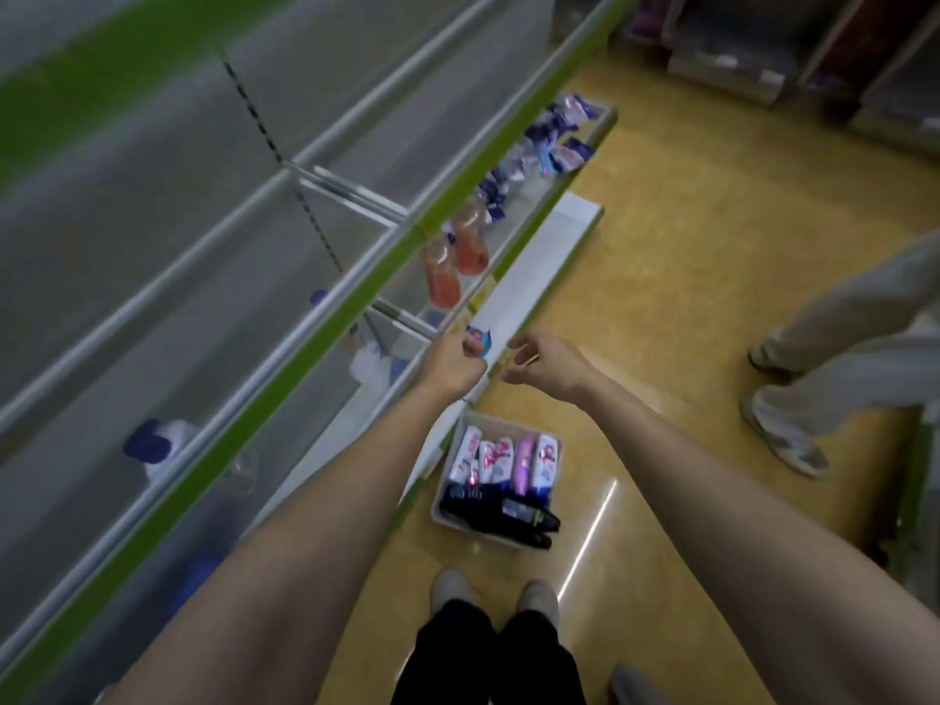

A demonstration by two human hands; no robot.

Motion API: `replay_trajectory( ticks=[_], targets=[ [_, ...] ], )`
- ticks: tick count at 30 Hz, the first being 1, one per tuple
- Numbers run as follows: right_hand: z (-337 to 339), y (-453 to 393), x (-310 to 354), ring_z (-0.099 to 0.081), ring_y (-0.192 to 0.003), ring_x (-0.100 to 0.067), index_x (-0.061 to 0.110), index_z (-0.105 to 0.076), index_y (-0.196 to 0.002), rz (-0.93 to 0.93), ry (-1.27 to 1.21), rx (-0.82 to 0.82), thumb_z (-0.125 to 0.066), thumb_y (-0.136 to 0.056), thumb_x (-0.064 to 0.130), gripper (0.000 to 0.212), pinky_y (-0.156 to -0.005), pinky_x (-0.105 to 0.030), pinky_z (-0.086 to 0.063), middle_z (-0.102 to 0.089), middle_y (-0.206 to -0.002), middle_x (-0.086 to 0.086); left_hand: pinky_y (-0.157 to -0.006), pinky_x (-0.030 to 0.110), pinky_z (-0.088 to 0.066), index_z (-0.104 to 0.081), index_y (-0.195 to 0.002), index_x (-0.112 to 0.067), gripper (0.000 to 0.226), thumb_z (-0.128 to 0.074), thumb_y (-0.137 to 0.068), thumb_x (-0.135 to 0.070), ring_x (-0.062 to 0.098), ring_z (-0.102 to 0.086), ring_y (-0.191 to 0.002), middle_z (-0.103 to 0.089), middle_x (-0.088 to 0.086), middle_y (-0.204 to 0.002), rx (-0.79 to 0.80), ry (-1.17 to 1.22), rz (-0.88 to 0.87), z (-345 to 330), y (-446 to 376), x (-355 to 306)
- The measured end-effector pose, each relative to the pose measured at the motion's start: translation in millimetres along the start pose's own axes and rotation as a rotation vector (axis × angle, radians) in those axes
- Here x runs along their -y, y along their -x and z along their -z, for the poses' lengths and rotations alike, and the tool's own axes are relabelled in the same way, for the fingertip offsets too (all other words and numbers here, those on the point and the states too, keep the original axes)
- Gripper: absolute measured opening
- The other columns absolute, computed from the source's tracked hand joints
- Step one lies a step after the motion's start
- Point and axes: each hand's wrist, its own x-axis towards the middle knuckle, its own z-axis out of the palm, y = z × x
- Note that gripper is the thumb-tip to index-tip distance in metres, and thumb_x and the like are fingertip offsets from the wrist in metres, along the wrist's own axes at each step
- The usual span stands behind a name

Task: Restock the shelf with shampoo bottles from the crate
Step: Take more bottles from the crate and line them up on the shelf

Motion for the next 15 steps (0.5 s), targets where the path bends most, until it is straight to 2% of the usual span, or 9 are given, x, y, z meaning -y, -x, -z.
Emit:
replay_trajectory(
  ticks=[4, 8, 11, 15],
  targets=[
    [-34, -9, -53, -0.057, -0.101, -0.022, 0.009, -0.05, -0.127, -0.086, 0.082, 0.067, -0.071, -0.083, 0.022, 0.051, -0.076, -0.023, -0.038, -0.059, -0.121, -0.012, -0.084, 0.029, -0.045, -0.061, -0.109, -0.003, 0.025, -0.057, -0.084, -0.003, 0.026, -0.059, -0.106, -0.063, 0.012, -0.11, 0.119, -0.133, 0.027, -38, -5, 40],
    [-72, -24, -107, -0.058, -0.107, -0.026, 0.009, -0.05, -0.128, -0.121, 0.161, 0.113, -0.07, -0.083, 0.023, 0.051, -0.081, -0.028, -0.042, -0.057, -0.125, -0.013, -0.075, 0.026, -0.039, -0.06, -0.109, -0.004, 0.024, -0.056, -0.086, -0.01, 0.027, -0.057, -0.102, -0.063, 0.013, -0.111, 0.182, -0.278, -0.001, -73, -17, 86],
    [-106, -46, -156, -0.057, -0.11, -0.029, 0.008, -0.051, -0.127, -0.127, 0.206, 0.143, -0.071, -0.082, 0.023, 0.051, -0.088, -0.031, -0.042, -0.056, -0.126, -0.015, -0.071, 0.025, -0.035, -0.062, -0.108, 0.001, 0.024, -0.054, -0.087, -0.007, 0.025, -0.056, -0.098, -0.063, 0.012, -0.104, 0.233, -0.339, -0.032, -108, -34, 126],
    [-158, -91, -229, -0.058, -0.109, -0.029, 0.008, -0.049, -0.129, -0.153, 0.22, 0.181, -0.07, -0.083, 0.02, 0.052, -0.086, -0.029, -0.043, -0.055, -0.128, -0.016, -0.086, 0.029, -0.044, -0.058, -0.118, -0.004, 0.031, -0.056, -0.088, -0.011, 0.03, -0.055, -0.111, -0.058, 0.016, -0.124, 0.274, -0.402, 0.003, -159, -77, 199]
  ],
)
